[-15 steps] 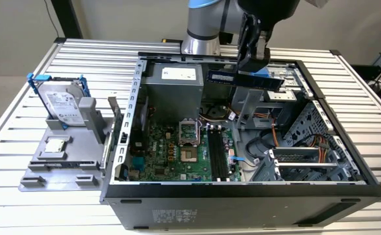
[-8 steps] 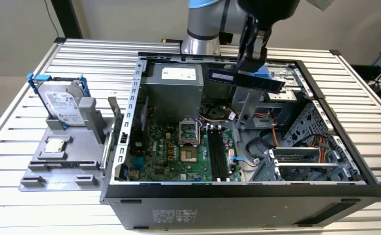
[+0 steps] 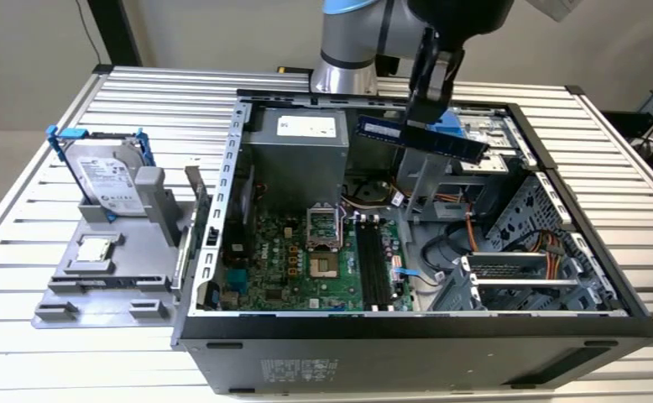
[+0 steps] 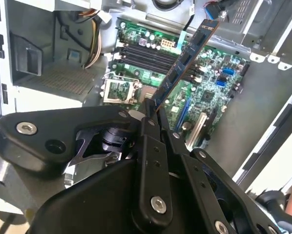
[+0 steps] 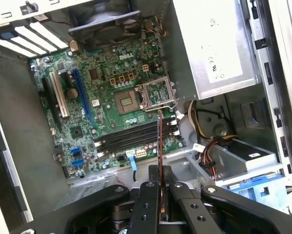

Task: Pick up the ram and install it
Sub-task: 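Insert the ram into the slot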

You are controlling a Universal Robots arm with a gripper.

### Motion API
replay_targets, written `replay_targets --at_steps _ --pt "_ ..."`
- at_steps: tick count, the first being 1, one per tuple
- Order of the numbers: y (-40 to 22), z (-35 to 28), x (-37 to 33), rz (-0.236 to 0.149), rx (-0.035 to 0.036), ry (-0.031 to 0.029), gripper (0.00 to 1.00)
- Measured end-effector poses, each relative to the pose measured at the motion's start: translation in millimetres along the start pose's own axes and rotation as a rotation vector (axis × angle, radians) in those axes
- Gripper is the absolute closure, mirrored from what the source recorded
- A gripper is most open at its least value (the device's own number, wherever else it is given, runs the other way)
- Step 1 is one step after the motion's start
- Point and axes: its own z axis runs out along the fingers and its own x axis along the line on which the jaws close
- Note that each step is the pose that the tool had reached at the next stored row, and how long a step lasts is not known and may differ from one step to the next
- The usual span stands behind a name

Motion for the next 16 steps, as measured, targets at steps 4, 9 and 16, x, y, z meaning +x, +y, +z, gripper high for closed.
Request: replay_targets --at_steps 4,9,16 --pt "0.0 0.0 0.0 0.038 0.0013 -0.0009 1.00" --pt "0.0 0.0 0.0 0.084 0.0028 -0.0020 1.00" --pt "0.0 0.0 0.0 0.145 0.0049 -0.0034 1.00"
